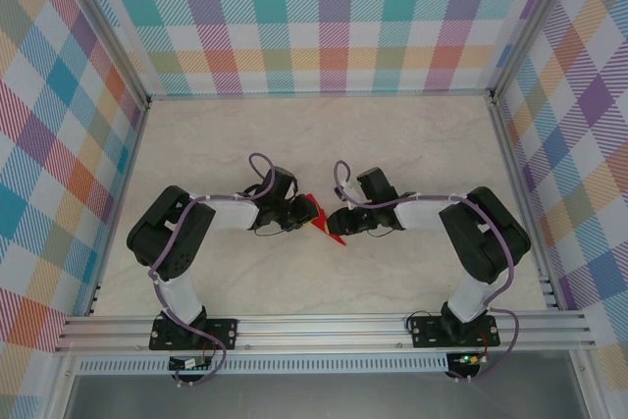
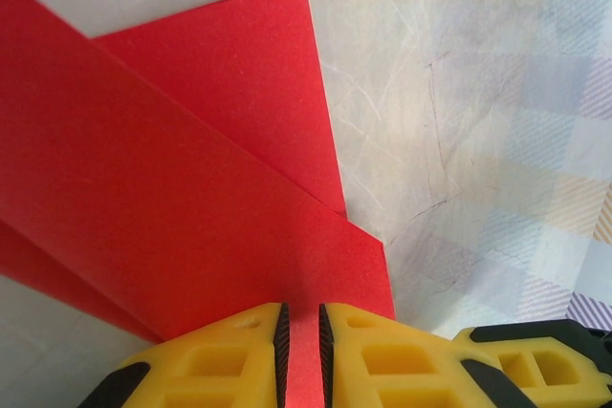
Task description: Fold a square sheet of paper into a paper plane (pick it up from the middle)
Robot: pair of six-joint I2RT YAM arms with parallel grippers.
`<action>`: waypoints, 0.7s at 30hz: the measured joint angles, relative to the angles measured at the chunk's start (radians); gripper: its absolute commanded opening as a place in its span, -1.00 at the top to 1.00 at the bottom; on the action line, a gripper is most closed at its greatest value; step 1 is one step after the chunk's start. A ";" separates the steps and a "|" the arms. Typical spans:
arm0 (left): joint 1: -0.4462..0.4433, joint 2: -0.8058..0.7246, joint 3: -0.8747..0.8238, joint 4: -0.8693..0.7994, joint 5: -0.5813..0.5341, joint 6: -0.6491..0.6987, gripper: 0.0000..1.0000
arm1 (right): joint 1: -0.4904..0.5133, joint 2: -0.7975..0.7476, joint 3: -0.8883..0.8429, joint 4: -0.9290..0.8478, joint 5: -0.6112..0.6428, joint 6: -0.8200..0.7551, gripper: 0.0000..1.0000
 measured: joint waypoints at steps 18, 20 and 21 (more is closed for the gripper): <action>0.000 0.001 0.033 -0.036 0.001 0.002 0.63 | 0.003 0.069 0.028 -0.021 -0.018 -0.043 0.79; 0.000 0.001 0.039 -0.047 0.000 0.006 0.63 | 0.003 0.072 0.028 -0.017 -0.024 -0.040 0.86; 0.000 0.001 0.043 -0.049 0.000 0.009 0.63 | 0.003 0.075 0.028 -0.015 -0.026 -0.038 0.89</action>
